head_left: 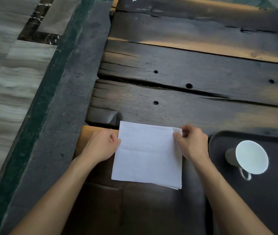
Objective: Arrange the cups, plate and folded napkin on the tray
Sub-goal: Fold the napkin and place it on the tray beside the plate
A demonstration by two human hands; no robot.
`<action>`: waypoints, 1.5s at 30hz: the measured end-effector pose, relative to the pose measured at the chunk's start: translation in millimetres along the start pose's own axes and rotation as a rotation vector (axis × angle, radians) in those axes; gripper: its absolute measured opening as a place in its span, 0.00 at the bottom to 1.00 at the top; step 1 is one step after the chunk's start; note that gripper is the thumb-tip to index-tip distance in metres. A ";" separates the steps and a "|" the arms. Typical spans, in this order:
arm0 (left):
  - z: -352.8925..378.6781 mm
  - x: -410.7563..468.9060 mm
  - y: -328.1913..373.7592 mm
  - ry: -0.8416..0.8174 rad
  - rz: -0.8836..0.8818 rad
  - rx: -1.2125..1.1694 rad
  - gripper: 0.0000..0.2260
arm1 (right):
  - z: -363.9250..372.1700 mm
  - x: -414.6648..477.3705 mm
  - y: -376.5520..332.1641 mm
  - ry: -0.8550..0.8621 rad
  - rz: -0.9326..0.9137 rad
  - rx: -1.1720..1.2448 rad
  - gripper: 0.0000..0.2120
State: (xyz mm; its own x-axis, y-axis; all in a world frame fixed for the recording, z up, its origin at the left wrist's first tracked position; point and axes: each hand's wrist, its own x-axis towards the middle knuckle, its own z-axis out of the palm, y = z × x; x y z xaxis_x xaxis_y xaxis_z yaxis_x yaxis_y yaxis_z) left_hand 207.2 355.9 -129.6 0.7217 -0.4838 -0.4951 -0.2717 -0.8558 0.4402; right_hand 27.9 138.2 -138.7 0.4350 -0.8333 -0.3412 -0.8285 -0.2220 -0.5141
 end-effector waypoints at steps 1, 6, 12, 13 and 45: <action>0.3 0.5 -0.5 0.003 0.006 0.003 0.11 | -0.3 -0.9 -0.5 -0.006 0.004 0.000 0.08; 3.4 -6.9 2.8 0.113 0.089 0.101 0.10 | 4.2 -15.4 -6.5 0.087 -0.072 -0.049 0.23; 65.2 -39.6 22.2 0.225 0.655 0.414 0.25 | 63.7 -72.5 -30.6 -0.001 -0.553 -0.171 0.28; 73.5 -40.4 19.4 0.173 0.669 0.476 0.27 | 71.5 -77.0 -24.3 -0.067 -0.574 -0.214 0.28; -11.7 52.0 19.0 -0.048 0.498 0.291 0.14 | -31.6 27.3 -13.7 -0.376 -0.503 -0.368 0.12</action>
State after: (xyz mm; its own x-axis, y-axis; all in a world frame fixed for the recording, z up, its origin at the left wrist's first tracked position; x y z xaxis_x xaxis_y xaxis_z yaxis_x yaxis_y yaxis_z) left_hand 247.0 316.6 -138.3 0.4338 -0.8431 -0.3179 -0.7402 -0.5346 0.4078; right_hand 40.0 102.5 -116.1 0.8314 -0.3698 -0.4147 -0.5326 -0.7432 -0.4050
